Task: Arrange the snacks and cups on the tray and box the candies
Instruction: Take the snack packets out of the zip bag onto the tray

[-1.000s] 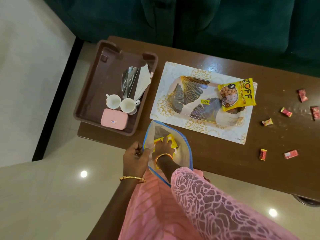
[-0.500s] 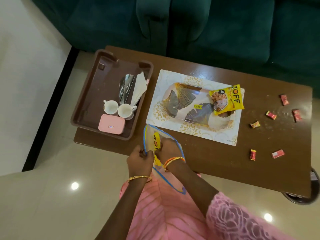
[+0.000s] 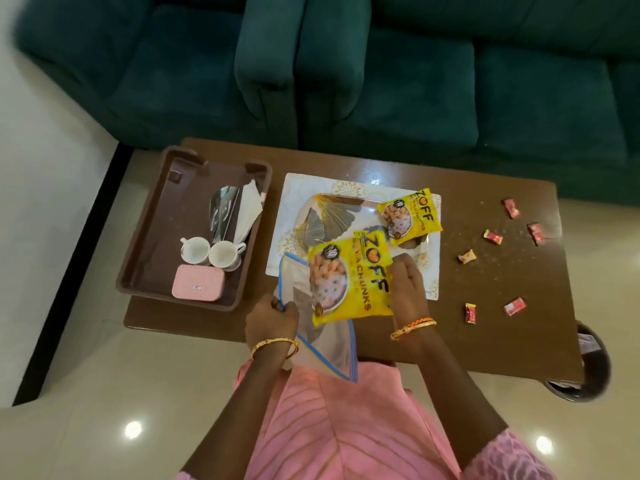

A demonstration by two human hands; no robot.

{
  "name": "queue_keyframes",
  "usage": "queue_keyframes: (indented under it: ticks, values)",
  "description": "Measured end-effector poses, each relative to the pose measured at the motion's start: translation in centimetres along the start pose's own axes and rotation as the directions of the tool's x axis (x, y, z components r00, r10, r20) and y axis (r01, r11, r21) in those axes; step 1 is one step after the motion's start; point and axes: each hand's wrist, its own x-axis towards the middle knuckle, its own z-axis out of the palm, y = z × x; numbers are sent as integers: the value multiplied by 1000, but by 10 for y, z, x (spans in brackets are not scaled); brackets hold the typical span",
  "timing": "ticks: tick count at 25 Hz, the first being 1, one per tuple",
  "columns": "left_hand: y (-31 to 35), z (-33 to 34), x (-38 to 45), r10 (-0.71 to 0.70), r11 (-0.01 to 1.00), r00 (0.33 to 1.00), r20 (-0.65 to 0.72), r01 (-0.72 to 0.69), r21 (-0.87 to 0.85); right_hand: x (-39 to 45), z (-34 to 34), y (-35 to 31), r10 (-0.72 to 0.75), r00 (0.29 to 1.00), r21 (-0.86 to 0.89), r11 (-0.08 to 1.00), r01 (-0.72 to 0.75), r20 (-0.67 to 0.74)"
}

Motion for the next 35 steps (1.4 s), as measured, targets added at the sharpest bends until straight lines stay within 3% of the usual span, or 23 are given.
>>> queue_keyframes:
  ticks: [5, 9, 15, 21, 26, 30, 35]
  values:
    - [28, 18, -3, 19, 999, 1000, 7, -19, 30, 45, -71, -5, -84, 965, -20, 996, 81, -247]
    - [43, 38, -7, 56, 998, 996, -65, -54, 35, 85, -116, 26, -5, 922, -157, 986, -61, -387]
    - [49, 68, -8, 45, 996, 993, -106, -36, 85, 140, -107, 88, 211, 912, -117, 957, -267, -351]
    - [49, 81, -12, 25, 998, 992, -120, -19, 52, 171, -90, 124, 383, 849, 10, 913, -408, -365]
    - [51, 85, -16, -37, 999, 988, -149, 39, 16, 183, -94, 134, 333, 894, -111, 919, -379, -299]
    - [53, 87, -16, -48, 999, 984, -171, 49, -1, 192, -93, 135, 336, 883, -143, 906, -398, -326]
    - [54, 88, -17, -24, 1000, 986, -163, 23, -6, 185, -84, 129, 199, 895, -453, 806, -381, -398]
